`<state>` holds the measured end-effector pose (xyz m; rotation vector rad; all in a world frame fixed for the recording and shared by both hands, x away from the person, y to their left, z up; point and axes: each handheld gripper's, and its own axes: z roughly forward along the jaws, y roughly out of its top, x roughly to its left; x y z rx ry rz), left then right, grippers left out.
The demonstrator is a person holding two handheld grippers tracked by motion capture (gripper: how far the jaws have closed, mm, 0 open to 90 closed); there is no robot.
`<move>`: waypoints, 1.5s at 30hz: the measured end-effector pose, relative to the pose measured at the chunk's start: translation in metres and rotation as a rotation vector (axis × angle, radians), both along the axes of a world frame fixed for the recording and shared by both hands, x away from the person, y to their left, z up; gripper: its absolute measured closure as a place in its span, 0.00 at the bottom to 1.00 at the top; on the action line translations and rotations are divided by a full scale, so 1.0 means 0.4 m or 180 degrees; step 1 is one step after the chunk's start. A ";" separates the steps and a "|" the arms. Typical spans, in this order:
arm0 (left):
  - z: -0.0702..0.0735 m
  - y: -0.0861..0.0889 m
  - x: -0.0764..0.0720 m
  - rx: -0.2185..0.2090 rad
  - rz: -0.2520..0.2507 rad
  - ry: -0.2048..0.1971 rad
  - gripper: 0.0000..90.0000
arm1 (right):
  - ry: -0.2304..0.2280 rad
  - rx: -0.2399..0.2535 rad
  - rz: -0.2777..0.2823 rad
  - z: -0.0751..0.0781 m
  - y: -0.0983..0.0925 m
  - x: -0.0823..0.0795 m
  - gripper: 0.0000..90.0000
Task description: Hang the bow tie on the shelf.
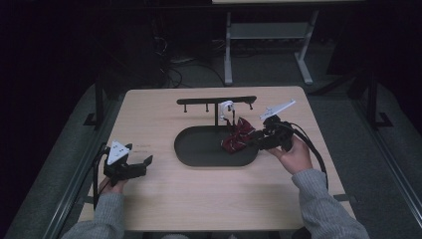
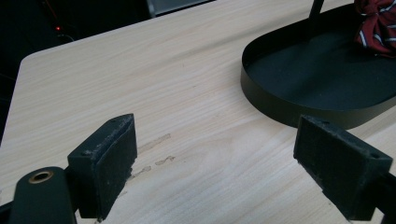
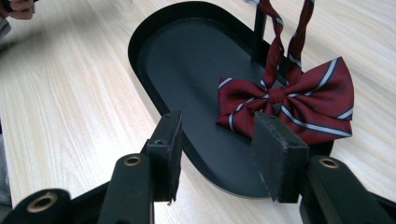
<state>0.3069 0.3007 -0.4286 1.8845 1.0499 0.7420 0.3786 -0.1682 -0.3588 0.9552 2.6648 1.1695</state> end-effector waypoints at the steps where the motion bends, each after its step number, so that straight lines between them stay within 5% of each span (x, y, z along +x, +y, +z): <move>1: 0.000 0.000 0.000 -0.0003 0.0000 0.0001 0.14 | -0.0032 0.0009 -0.0025 -0.004 -0.006 -0.004 0.58; 6: -0.001 -0.001 0.001 -0.0003 -0.0002 -0.0002 0.14 | 0.0076 0.0006 -0.0084 -0.026 -0.026 -0.005 0.57; 11: -0.002 -0.002 0.000 -0.0005 -0.0006 -0.0003 0.14 | 0.0016 0.0016 -0.0142 -0.036 -0.043 -0.011 0.57; 14: -0.001 0.000 0.000 0.0002 0.0001 0.0000 0.14 | 0.0118 0.0016 -0.0193 -0.047 -0.059 -0.014 0.56; 18: -0.001 -0.001 -0.001 -0.0005 0.0001 -0.0004 0.14 | 0.0056 0.0013 -0.0237 -0.053 -0.071 -0.022 0.56; 45: -0.005 -0.006 -0.001 0.0001 -0.0019 0.0006 0.14 | 0.0201 0.0088 -0.0545 -0.137 -0.173 -0.075 0.54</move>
